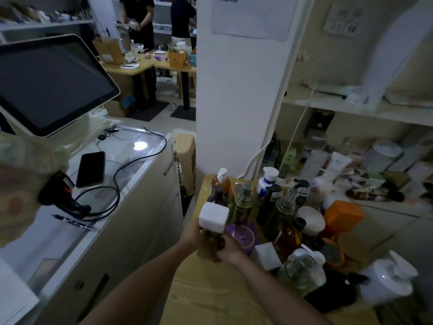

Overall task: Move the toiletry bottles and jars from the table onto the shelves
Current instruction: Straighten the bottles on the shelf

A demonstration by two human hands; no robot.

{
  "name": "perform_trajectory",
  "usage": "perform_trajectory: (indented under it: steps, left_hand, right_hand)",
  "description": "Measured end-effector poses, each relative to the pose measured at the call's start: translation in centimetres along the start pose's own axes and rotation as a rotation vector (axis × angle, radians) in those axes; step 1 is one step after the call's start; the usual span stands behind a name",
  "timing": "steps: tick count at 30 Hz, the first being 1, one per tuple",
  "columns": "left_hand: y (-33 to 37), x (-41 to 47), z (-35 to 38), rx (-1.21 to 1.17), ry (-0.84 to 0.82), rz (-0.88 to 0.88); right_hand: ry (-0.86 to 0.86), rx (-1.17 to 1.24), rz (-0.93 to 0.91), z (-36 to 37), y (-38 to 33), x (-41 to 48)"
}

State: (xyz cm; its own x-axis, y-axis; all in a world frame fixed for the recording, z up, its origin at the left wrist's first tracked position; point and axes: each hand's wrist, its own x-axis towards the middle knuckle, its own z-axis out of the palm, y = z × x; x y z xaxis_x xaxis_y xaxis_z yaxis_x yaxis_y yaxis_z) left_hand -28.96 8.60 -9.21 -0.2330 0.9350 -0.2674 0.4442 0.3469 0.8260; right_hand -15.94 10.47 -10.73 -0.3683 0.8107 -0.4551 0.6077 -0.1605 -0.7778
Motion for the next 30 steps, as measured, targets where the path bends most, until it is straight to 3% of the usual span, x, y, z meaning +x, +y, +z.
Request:
perform_trajectory:
  steps: [5, 11, 15, 17, 20, 24, 30]
  left_hand:
    - [0.8, -1.6, -2.7, -0.014, -0.101, 0.04]
    - [4.2, -4.7, -7.1, 0.037, -0.297, 0.238]
    - [6.6, -7.2, -7.9, 0.105, -0.38, 0.39]
    - [6.8, -8.1, -7.7, 0.077, -0.527, 0.399]
    - [5.4, -9.4, -6.4, 0.224, -0.713, 0.362]
    - [3.9, -10.3, -3.1, 0.23, -0.718, 0.352]
    - [9.4, -14.2, 3.1, 0.252, -0.803, 0.466]
  right_hand:
    - [0.029, -0.001, -0.087, 0.8, 0.1, -3.1]
    - [0.033, 0.149, -0.072, 2.2, 0.2, -7.0]
    - [0.138, 0.307, -0.057, 2.2, -0.4, -10.0]
    - [0.192, 0.325, -0.059, 1.8, -0.5, -11.6]
    - [0.256, 0.337, -0.064, 0.5, 0.0, -14.3]
    - [0.342, 0.35, -0.086, -1.7, 0.9, -18.3]
    - [0.514, 0.314, -0.018, -5.3, 4.6, -25.4]
